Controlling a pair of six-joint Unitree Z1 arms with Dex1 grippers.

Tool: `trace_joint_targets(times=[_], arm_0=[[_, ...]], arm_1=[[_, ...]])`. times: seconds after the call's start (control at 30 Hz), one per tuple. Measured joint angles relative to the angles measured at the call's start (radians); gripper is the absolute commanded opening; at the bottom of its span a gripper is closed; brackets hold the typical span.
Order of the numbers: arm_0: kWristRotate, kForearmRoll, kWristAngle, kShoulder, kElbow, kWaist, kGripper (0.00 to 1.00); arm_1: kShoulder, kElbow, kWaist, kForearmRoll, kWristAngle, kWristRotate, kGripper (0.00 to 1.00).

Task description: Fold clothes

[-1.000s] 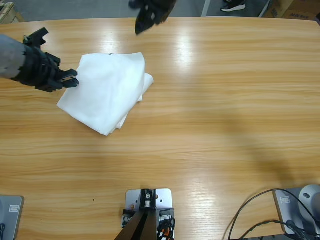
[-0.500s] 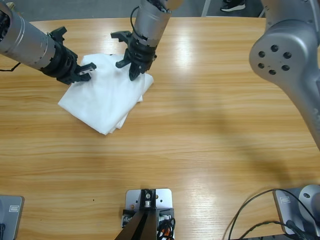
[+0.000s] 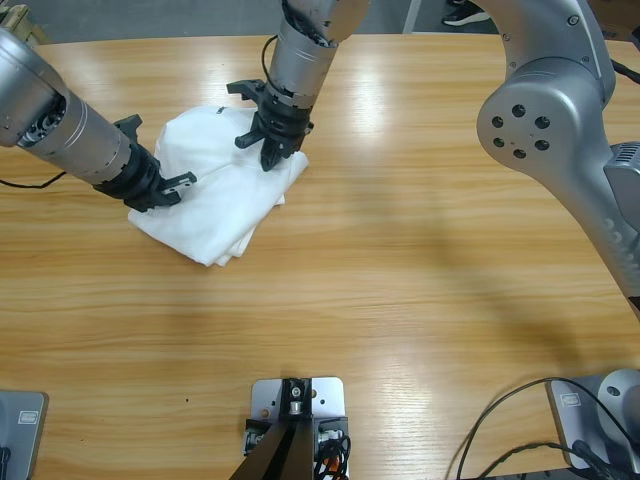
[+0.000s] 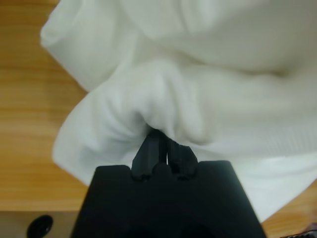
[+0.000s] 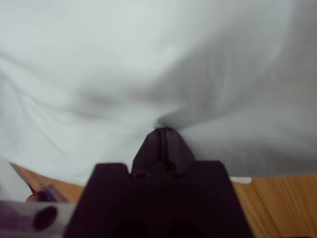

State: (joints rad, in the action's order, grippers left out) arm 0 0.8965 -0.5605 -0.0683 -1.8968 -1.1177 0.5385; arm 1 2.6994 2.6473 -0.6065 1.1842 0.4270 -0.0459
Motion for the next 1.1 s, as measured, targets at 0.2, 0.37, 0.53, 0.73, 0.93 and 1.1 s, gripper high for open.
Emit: trace_joint_targets(times=[0.2, 0.37, 0.53, 0.73, 0.93, 1.1], arm_0=[[-0.007, 0.081, 0.042, 0.019, 0.054, -0.060, 0.000], [-0.009, 0.093, 0.044, 0.085, 0.129, -0.100, 0.121], [0.009, 0.036, 0.044, 0.237, 0.199, -0.102, 0.393], [-0.074, -0.097, 0.044, 0.494, 0.099, -0.040, 0.398], [-0.817, -0.090, 0.045, 0.454, -0.097, 0.070, 0.960], [-1.466, -0.187, 0.091, 0.285, -0.281, 0.092, 0.964]], arm_1=[[0.000, 0.001, 0.011, 0.015, 0.000, 0.000, 0.000], [-0.001, 0.001, 0.019, 0.026, 0.000, 0.000, 0.804], [-0.035, 0.000, 0.032, 0.040, 0.000, -0.008, 0.999], [-0.152, 0.000, 0.038, 0.048, 0.000, -0.008, 1.000], [-0.276, 0.000, 0.102, 0.174, -0.033, 0.087, 1.000], [-0.424, -0.138, 0.180, 0.182, -0.130, 0.209, 1.000]])
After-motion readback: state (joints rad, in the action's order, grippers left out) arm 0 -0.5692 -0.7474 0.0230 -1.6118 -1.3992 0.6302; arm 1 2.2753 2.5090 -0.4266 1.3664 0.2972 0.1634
